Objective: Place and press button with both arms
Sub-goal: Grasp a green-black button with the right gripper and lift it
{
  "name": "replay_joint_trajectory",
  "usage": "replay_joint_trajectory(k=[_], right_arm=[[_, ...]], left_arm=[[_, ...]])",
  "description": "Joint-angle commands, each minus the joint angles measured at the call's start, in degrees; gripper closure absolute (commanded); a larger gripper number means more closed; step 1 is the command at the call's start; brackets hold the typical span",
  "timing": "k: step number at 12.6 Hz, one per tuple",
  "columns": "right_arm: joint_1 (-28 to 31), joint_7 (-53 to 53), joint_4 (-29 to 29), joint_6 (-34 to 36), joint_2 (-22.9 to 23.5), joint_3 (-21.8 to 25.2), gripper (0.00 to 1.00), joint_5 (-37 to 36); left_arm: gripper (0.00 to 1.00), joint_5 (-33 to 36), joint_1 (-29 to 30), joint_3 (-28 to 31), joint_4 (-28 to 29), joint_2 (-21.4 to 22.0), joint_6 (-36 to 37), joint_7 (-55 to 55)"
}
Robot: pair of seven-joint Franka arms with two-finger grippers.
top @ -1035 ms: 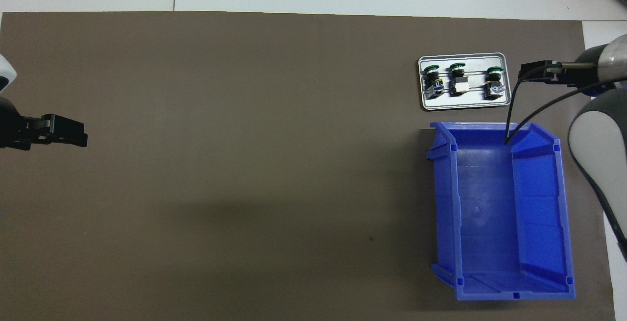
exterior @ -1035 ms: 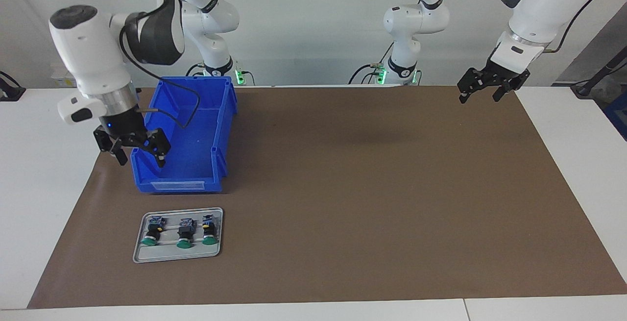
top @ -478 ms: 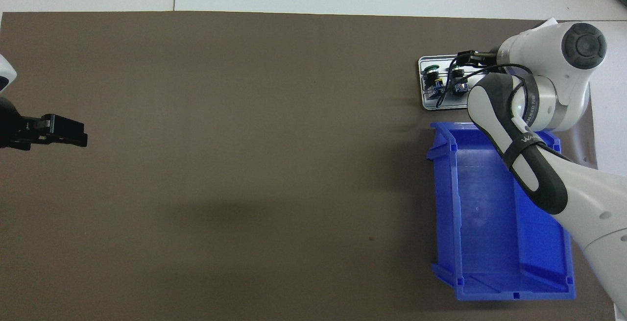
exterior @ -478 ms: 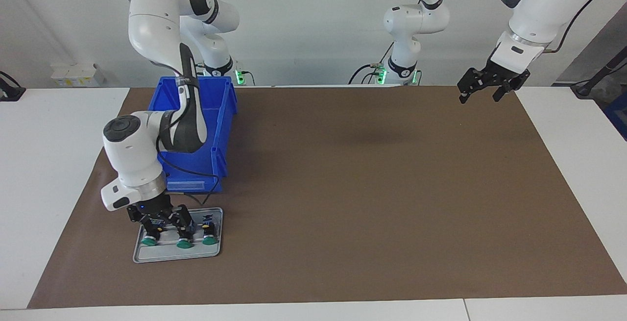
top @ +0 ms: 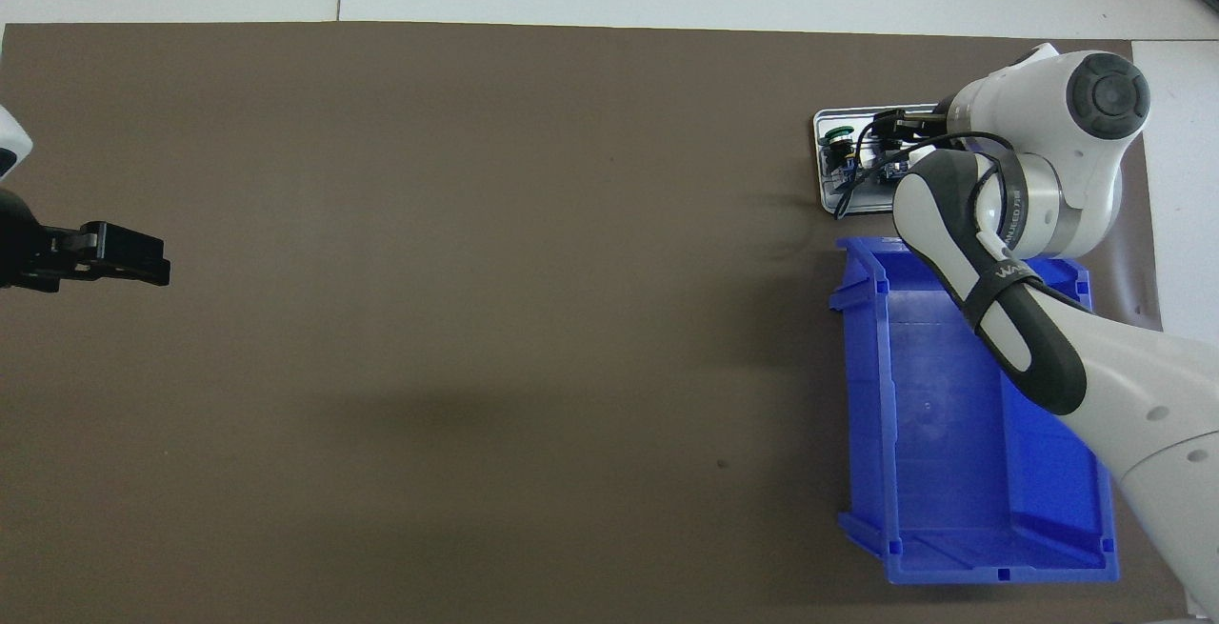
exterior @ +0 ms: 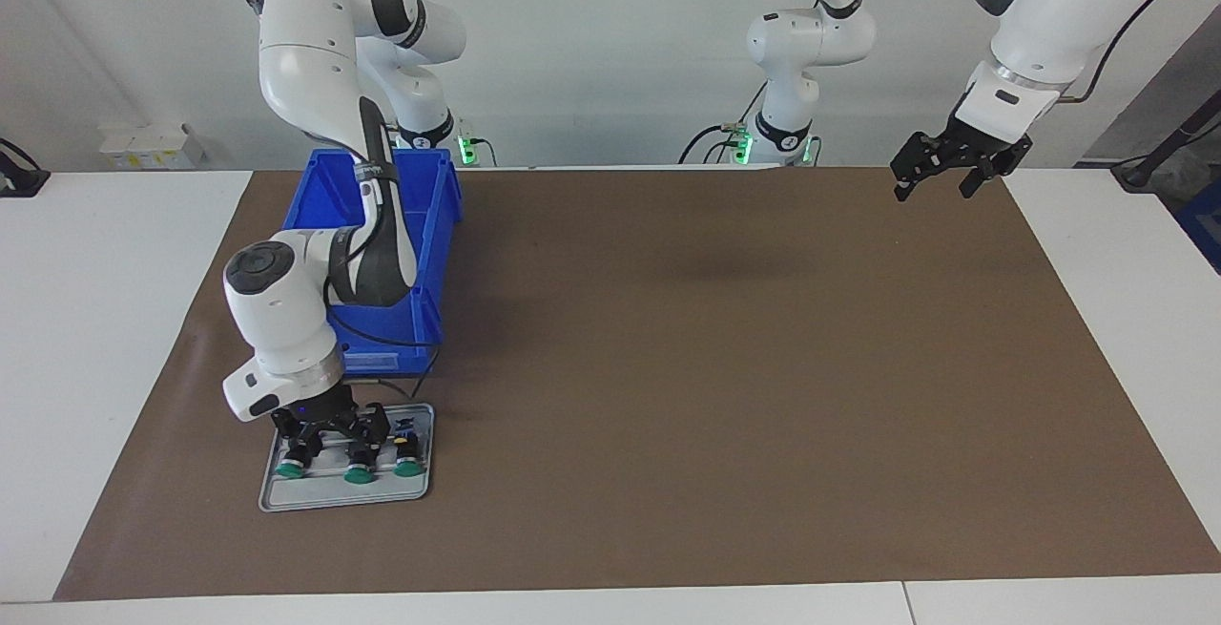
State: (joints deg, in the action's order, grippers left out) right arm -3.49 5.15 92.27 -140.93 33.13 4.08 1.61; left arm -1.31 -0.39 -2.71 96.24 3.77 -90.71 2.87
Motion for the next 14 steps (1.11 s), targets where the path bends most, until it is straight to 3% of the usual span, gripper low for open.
replay_joint_trajectory(k=[1,3,5,6,7,10,14], right_arm=[[0.42,-2.77,1.15,-2.25,0.61,-0.39,0.2,2.08],[0.5,-3.39,2.81,-4.34,0.79,-0.39,0.23,2.86],[0.5,-4.01,3.44,-5.15,1.14,-0.48,0.32,3.39],[0.42,-4.7,3.35,-5.67,1.84,-0.48,0.58,3.92],[0.5,-5.06,3.18,-6.11,1.85,-0.48,1.0,4.18],[0.15,-0.7,-1.81,-1.92,2.46,-0.48,1.0,4.45],[-1.77,20.11,-10.96,10.03,-0.07,0.31,1.0,2.96]], left_arm=[[0.0,0.78,0.12,-0.01,1.67,1.51,-0.7,0.12],[0.0,0.78,0.12,-0.01,1.67,1.51,-0.7,0.21],[0.0,0.78,0.12,-0.01,1.67,1.51,-0.7,0.21],[0.0,0.78,0.12,-0.01,1.67,1.51,-0.7,0.21],[0.0,0.78,0.12,-0.01,1.67,1.51,-0.7,0.21],[0.0,0.78,0.12,-0.01,1.67,1.51,-0.7,0.21],[0.0,0.78,0.12,-0.01,1.67,1.51,-0.7,0.21]])
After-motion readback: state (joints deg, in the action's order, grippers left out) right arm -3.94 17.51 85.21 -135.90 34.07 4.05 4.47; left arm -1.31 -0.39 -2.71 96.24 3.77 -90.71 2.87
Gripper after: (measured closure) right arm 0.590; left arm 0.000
